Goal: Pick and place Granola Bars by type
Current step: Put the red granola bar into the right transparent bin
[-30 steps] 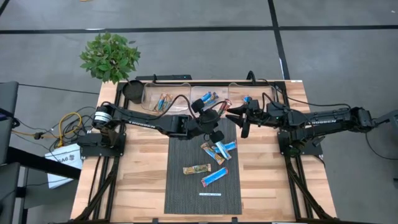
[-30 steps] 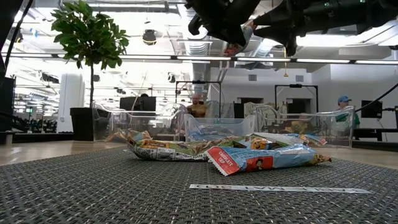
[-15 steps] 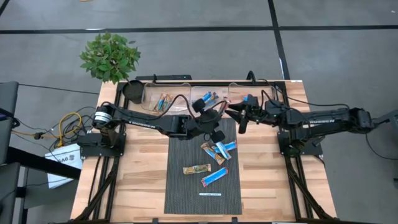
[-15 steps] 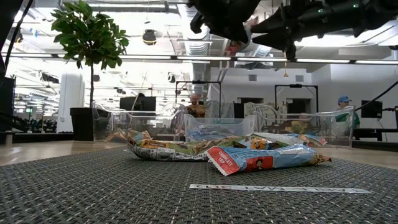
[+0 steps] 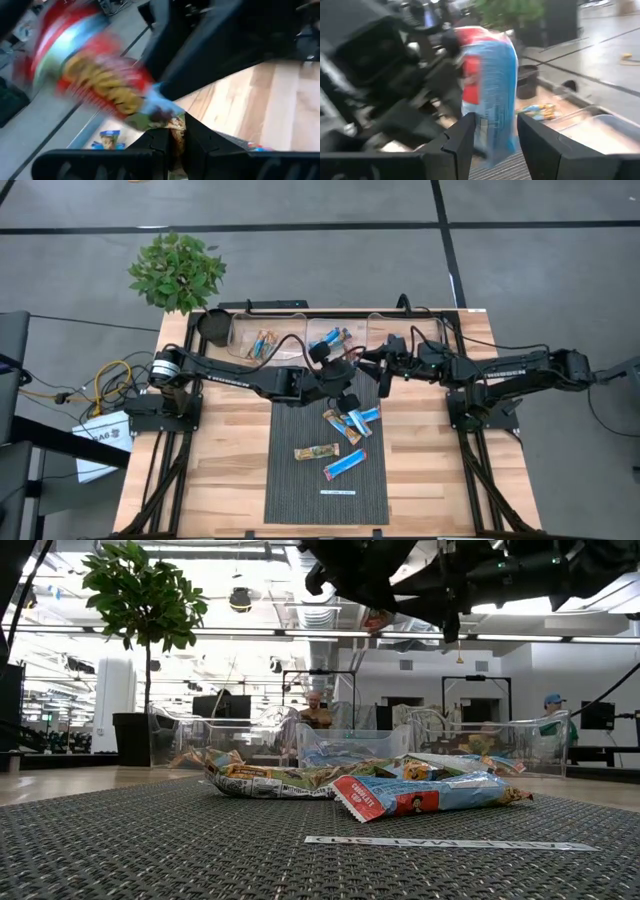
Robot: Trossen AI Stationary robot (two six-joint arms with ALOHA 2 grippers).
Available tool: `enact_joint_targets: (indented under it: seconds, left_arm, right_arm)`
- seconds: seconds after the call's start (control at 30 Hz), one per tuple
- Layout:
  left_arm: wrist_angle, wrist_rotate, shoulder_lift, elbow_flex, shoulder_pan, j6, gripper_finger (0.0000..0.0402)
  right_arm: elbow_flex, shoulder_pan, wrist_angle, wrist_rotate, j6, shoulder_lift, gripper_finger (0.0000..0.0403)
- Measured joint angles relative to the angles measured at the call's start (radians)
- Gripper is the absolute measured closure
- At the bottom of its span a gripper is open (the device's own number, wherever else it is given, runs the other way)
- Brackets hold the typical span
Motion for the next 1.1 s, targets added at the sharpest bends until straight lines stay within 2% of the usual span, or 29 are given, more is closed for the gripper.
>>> enact_joint_targets:
  seconds: [0.17, 0.57, 1.1]
  left_arm:
    - [-0.019, -0.043, -0.001, 0.001, 0.001, -0.002, 0.0376]
    - [-0.013, -0.038, -0.001, 0.001, 0.001, -0.003, 0.0376]
    - [-0.014, -0.02, -0.001, 0.001, 0.0, -0.003, 0.0376]
  right_arm:
    - [-0.001, -0.006, 0.002, -0.069, 0.001, -0.012, 0.0264]
    - [-0.001, -0.021, 0.062, -0.08, -0.002, -0.012, 0.0264]
    - [-0.001, -0.021, 0.06, -0.079, -0.01, -0.012, 0.0341]
